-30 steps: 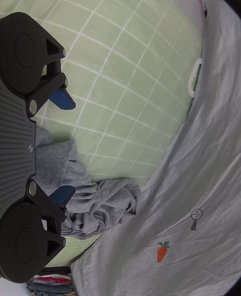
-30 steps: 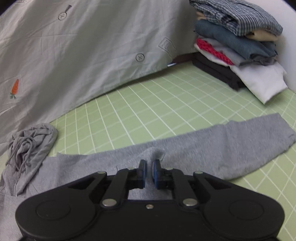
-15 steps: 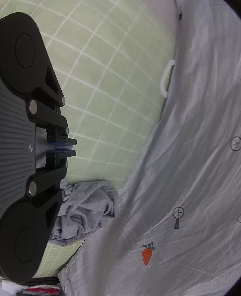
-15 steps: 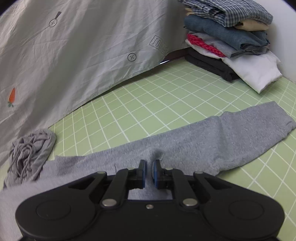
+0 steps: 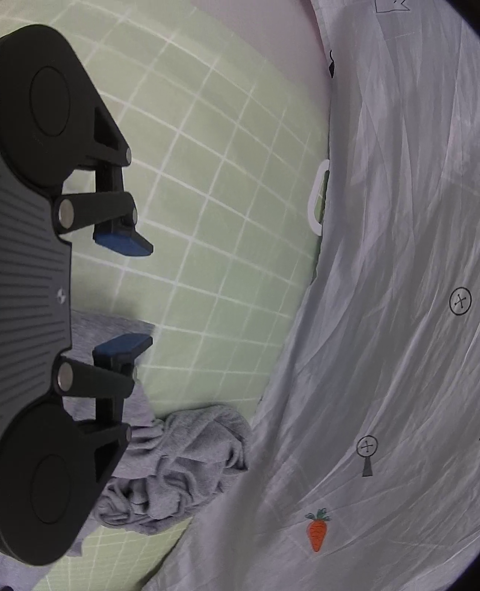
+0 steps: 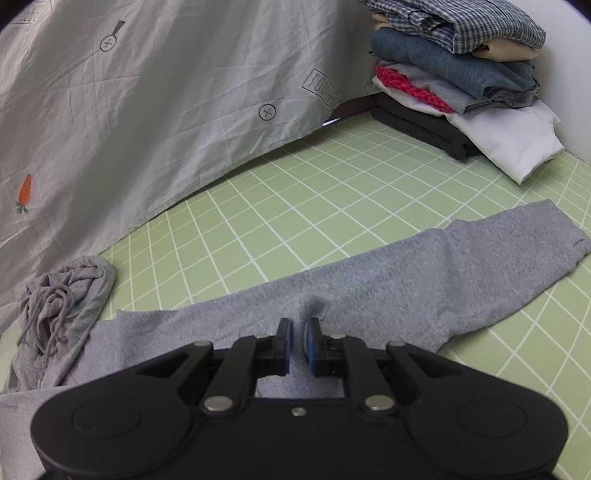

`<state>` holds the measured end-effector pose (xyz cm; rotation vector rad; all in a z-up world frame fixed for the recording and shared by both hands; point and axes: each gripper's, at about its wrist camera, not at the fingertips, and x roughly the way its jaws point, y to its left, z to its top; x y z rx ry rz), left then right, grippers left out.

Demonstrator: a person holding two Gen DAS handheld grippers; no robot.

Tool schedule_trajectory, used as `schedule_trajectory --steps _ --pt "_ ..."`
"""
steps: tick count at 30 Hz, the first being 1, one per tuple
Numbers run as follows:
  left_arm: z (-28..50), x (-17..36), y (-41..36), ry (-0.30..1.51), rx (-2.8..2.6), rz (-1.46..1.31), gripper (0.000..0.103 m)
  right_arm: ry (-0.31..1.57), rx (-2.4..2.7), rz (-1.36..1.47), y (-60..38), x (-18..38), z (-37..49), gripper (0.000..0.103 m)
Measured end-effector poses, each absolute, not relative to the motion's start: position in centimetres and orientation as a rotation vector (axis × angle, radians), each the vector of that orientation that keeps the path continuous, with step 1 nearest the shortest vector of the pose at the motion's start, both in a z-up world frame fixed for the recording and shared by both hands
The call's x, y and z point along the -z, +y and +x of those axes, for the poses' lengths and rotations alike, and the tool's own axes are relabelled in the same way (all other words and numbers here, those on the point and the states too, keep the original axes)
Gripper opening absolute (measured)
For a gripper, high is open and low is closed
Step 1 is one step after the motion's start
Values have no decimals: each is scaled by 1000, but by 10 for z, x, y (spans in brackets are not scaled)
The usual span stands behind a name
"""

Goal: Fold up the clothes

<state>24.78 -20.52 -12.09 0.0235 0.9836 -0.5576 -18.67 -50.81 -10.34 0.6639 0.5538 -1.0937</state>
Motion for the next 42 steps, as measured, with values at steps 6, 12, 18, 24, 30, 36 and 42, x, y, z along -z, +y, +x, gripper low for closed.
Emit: schedule_trajectory --steps 6,12,18,24,30,36,42 --pt "197 125 -182 1020 539 91 76 519 966 635 -478 83 -155 9" --pt "149 121 -160 1038 577 81 89 550 664 568 -407 85 -85 85" --pt "106 99 -144 932 626 98 103 598 716 489 -376 90 -88 103" --pt "69 99 -146 910 630 158 103 617 830 481 -371 95 -145 103" --pt "28 101 -188 921 665 243 103 637 903 530 -387 100 -216 103" --pt "5 96 -235 927 691 213 103 620 936 548 -428 97 -258 103" --pt "-1 90 -277 922 734 166 103 607 954 548 -477 100 -274 103"
